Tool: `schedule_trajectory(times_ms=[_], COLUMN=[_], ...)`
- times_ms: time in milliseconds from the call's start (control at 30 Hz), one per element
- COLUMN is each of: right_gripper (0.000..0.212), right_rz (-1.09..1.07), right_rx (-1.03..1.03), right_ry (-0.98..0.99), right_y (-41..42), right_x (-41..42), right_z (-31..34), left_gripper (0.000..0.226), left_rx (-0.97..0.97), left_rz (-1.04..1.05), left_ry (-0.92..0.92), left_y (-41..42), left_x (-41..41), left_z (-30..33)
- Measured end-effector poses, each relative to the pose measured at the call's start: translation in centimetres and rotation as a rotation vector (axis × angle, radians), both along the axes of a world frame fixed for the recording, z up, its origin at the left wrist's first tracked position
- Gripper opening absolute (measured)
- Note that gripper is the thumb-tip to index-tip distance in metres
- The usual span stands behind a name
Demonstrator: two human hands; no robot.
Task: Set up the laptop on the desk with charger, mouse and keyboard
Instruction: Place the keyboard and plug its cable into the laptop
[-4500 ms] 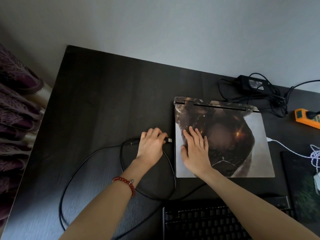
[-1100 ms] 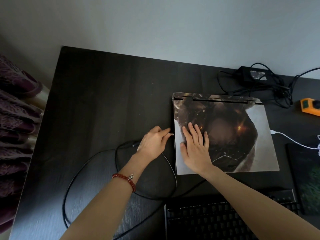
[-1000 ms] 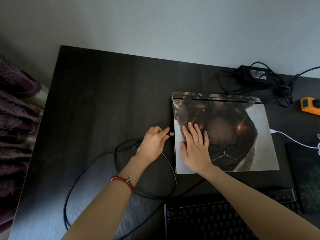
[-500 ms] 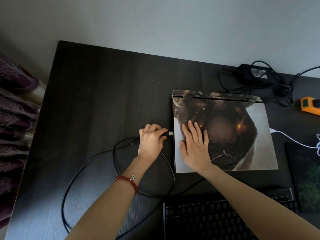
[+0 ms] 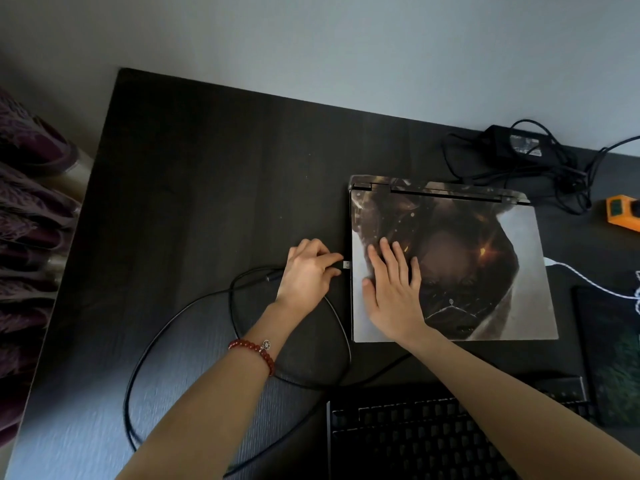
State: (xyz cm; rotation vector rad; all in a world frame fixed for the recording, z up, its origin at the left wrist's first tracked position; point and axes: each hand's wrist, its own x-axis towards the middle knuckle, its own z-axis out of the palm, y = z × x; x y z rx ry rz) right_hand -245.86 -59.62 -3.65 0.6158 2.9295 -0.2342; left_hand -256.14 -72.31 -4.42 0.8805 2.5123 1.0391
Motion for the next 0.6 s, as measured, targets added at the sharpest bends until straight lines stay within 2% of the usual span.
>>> schedule_trajectory(times_ms=[600], right_gripper=[0.061], right_rz=[0.005], right_rx=[0.02], right_ry=[-0.027], right_y=[-0.23], right_x=[-0.09], right_z=[0.1], left_gripper=[0.024], left_rx=[0.009], left_rz=[-0.052], left_ry=[0.019], left_y=[0.12], left_x=[-0.07], left_z=[0.18])
